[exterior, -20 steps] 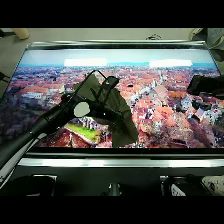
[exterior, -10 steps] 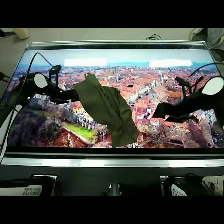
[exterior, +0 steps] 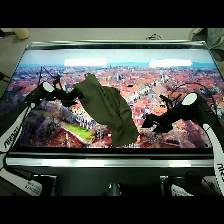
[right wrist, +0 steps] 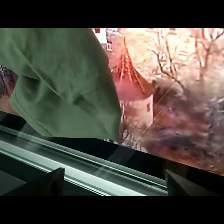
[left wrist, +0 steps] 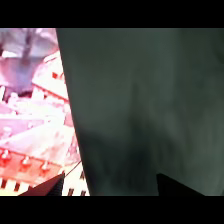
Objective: Fold the shirts.
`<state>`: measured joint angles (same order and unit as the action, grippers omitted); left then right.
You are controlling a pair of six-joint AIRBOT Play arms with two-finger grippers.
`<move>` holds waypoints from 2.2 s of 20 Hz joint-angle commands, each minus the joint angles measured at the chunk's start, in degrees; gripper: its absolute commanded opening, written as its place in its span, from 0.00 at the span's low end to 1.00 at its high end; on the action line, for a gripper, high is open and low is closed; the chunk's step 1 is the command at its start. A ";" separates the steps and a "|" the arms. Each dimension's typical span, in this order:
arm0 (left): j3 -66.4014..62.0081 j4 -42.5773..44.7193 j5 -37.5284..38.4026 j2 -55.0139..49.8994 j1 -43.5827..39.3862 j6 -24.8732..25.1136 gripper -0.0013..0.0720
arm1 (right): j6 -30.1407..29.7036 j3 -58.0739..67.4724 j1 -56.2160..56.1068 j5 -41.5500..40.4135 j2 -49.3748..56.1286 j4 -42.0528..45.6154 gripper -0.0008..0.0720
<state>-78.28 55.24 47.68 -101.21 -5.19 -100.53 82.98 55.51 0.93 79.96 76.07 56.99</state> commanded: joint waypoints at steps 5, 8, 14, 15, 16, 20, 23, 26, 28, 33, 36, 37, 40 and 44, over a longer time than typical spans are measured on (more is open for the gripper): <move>0.02 -2.80 -7.23 -4.48 -1.66 0.00 0.39 | -0.79 -0.52 -8.85 -6.27 6.40 -0.87 0.98; -1.36 -2.78 -7.13 -4.02 -1.81 2.34 0.07 | -1.53 -0.52 -11.13 -9.11 7.37 -0.48 0.98; -3.78 -2.73 -4.87 0.31 -2.73 8.52 0.06 | -1.60 -0.50 -16.39 -15.80 11.06 -2.34 0.29; -3.78 -2.71 -4.87 1.97 -2.73 10.01 0.05 | -1.51 -0.02 -16.50 -15.45 10.86 -2.62 0.04; -3.78 -2.40 -4.98 4.57 -2.62 12.00 0.05 | -1.95 1.11 -16.20 -13.97 9.88 -2.32 0.04; -7.13 10.56 -5.01 23.06 -2.75 16.79 0.05 | -2.23 16.13 -11.58 -9.53 -3.45 7.58 0.04; -11.93 15.63 -5.62 41.44 -2.69 16.59 0.05 | -2.21 34.05 -6.73 -13.88 -18.45 13.18 0.04; -12.66 18.14 -5.18 57.92 -2.67 16.39 0.05 | 5.03 39.82 -6.14 -18.86 -32.52 20.09 0.04; -12.59 18.95 -2.32 64.67 -2.67 12.70 0.05 | 8.87 39.82 -6.16 -16.70 -38.45 21.77 0.04; -11.10 20.87 11.65 66.49 -2.62 11.74 0.05 | 8.94 39.85 -6.14 -21.29 -39.67 24.83 0.04; -2.95 21.33 15.52 63.32 -2.62 11.78 0.05 | 8.44 39.82 -6.14 -13.60 -31.67 26.77 0.04; 1.36 21.31 15.52 61.75 -2.64 11.47 0.05 | 8.41 39.82 -6.14 -8.50 -27.34 27.19 0.04; 13.86 21.16 12.39 54.10 -2.64 11.37 0.05 | 7.61 38.12 -6.16 -6.05 -12.11 27.43 0.04; 21.97 14.88 2.10 36.09 -2.64 11.37 0.06 | 11.85 38.01 -6.16 -16.22 7.72 21.14 0.04</move>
<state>-62.02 74.61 55.46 -54.39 -7.88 -89.03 91.77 93.73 -5.26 68.34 71.09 82.98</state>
